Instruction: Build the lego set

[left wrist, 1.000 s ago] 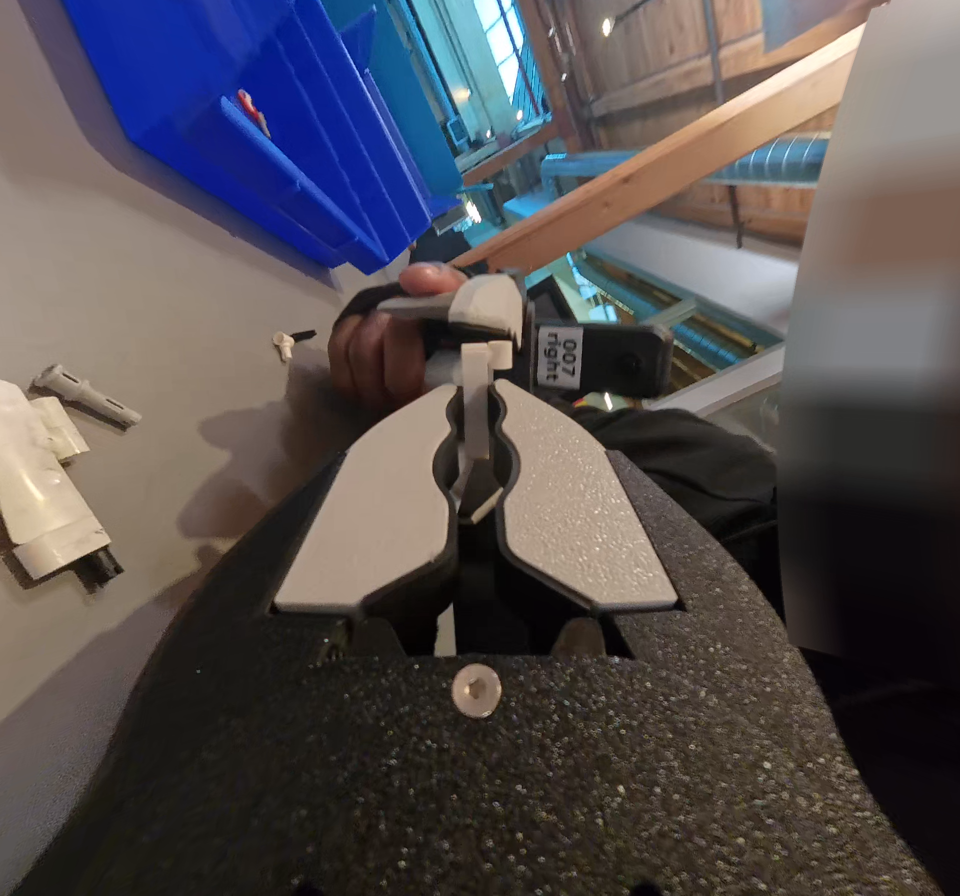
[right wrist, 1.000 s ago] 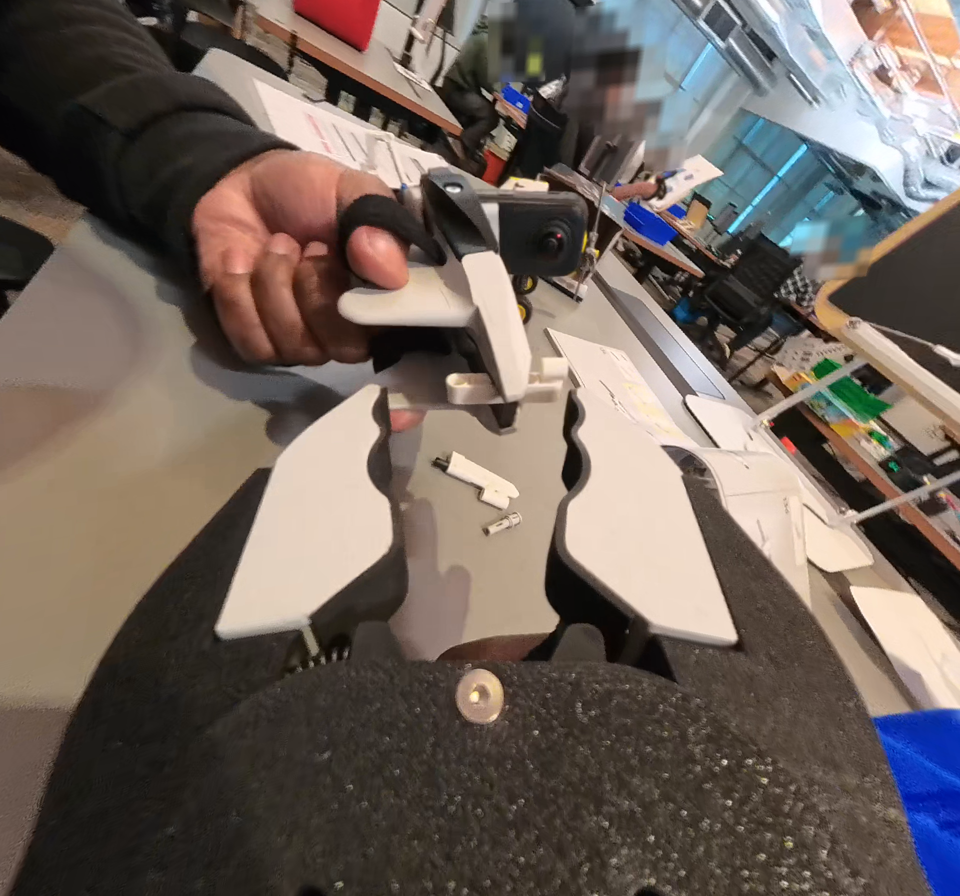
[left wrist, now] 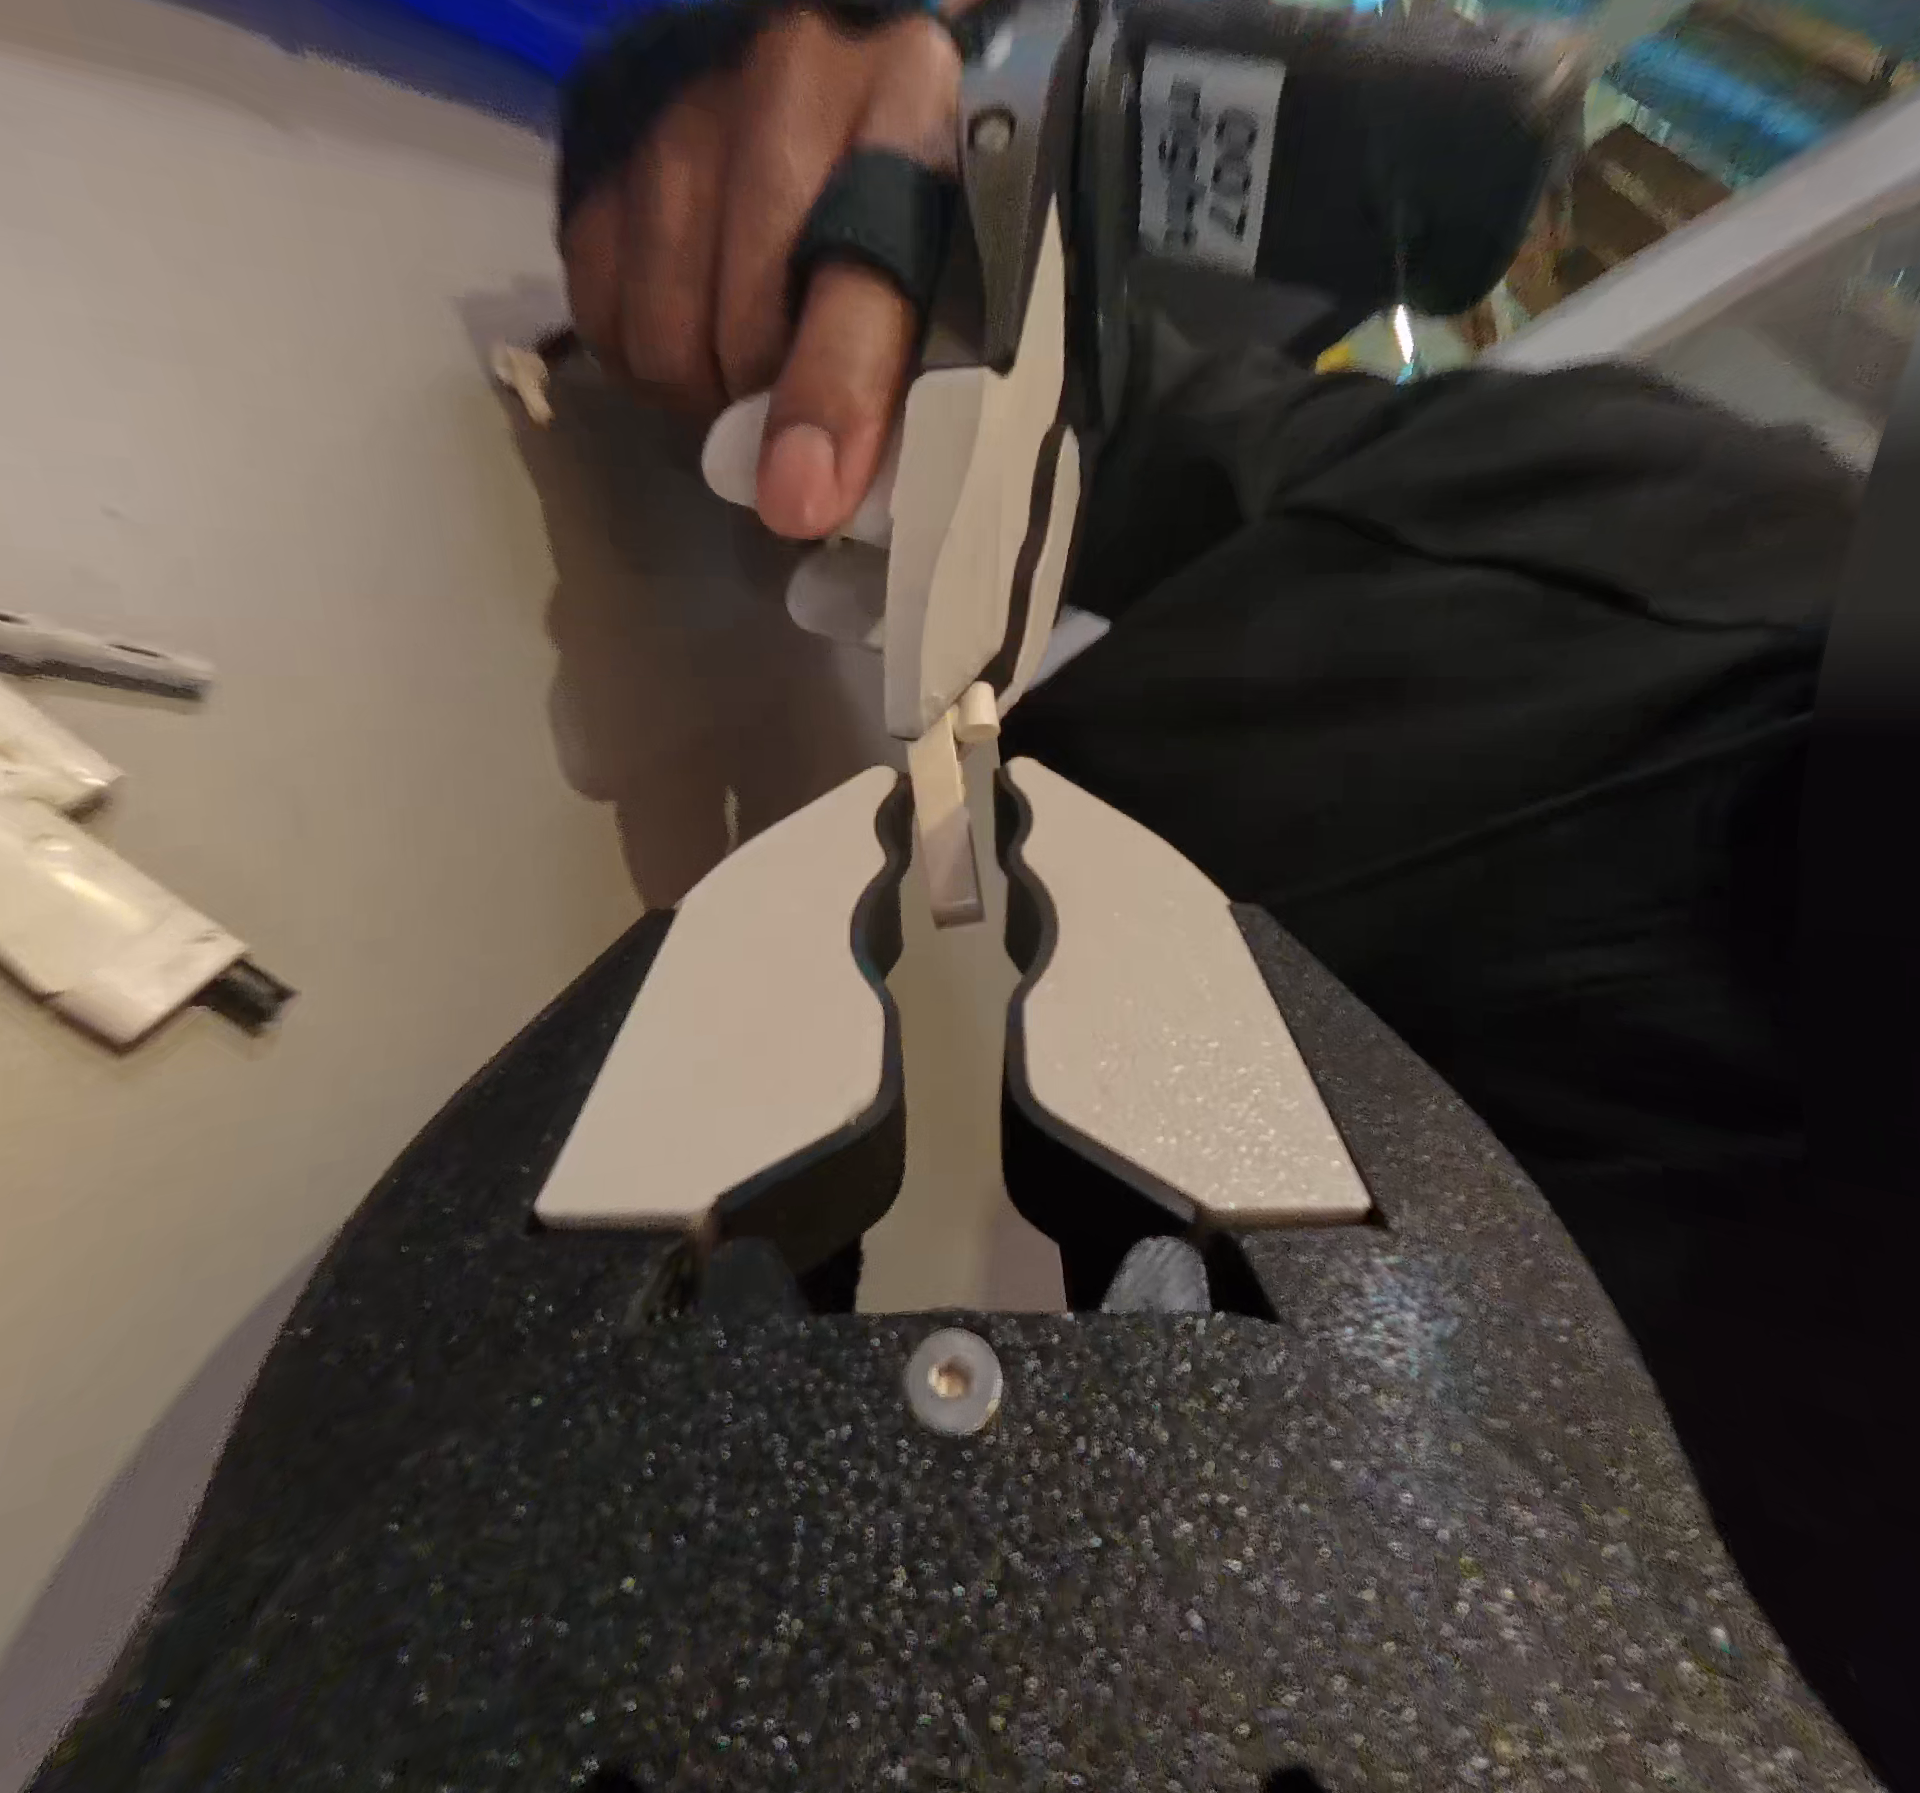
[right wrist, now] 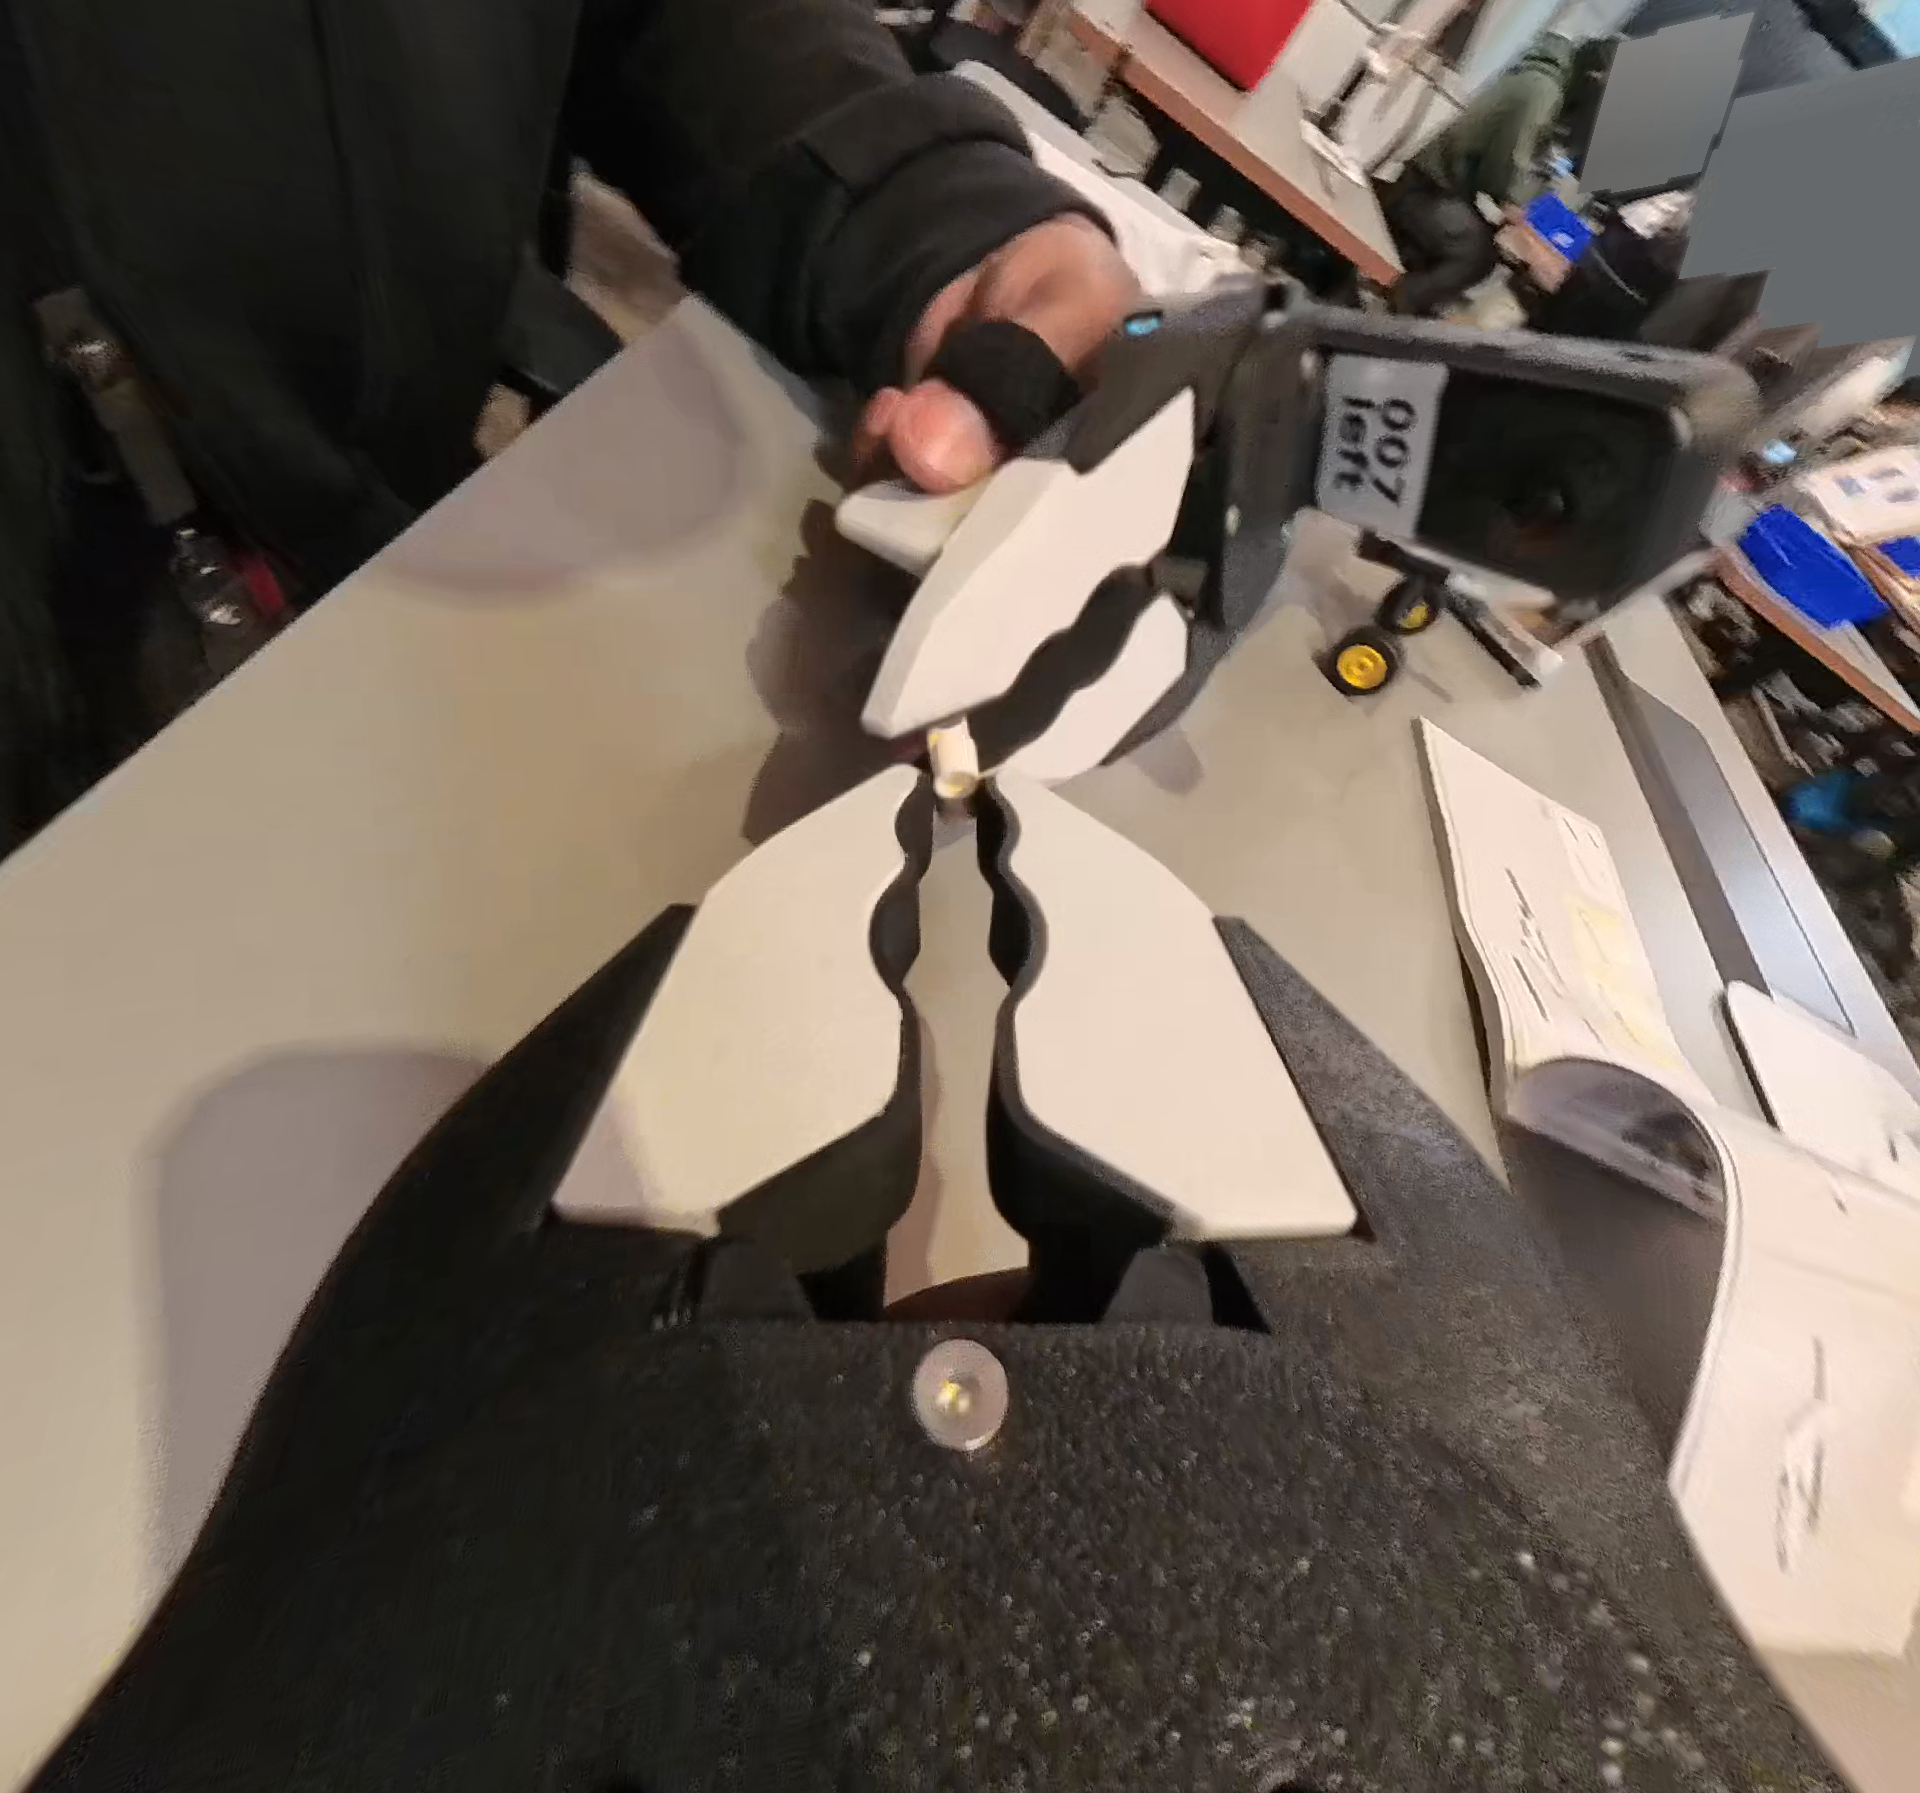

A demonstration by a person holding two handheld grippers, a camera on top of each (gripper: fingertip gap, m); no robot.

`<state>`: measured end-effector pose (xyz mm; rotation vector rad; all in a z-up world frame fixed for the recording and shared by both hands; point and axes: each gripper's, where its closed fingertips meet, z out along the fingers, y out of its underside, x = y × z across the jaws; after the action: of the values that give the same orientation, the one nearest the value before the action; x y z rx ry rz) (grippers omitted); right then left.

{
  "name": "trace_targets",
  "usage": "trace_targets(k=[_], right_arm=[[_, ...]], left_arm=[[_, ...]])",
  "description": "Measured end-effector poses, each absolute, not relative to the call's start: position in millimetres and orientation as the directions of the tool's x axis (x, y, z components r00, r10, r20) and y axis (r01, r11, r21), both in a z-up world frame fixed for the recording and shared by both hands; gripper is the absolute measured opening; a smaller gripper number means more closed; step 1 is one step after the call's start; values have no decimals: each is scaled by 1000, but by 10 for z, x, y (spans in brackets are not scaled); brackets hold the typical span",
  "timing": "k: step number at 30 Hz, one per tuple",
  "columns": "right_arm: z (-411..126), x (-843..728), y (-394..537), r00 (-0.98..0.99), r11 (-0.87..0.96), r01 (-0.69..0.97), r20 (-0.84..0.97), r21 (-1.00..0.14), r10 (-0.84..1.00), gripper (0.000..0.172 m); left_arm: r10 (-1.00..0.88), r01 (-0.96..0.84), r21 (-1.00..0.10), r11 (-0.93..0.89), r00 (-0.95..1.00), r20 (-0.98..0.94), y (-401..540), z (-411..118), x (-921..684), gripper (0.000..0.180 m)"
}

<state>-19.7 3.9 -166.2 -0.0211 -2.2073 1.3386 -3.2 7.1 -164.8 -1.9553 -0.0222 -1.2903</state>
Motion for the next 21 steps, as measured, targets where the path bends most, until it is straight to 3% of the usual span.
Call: trace_targets(k=[4,9,21], right_arm=[[-1531,-368,257,-733,461,-166,421,-872,534,7],[-1357,-569,538,-447,403,-71,390,-913,805,7],[-1371,-618,393,-235,374,28,358,-927,904,7]], left_arm=[[-356,577,-590,-565,475,805,187,-1450,-330,23],[-287,744,-521,-418,436,853,314,-1347,-578,25],[-260,834,-472,-287,406,876,388,-1314,-579,10]])
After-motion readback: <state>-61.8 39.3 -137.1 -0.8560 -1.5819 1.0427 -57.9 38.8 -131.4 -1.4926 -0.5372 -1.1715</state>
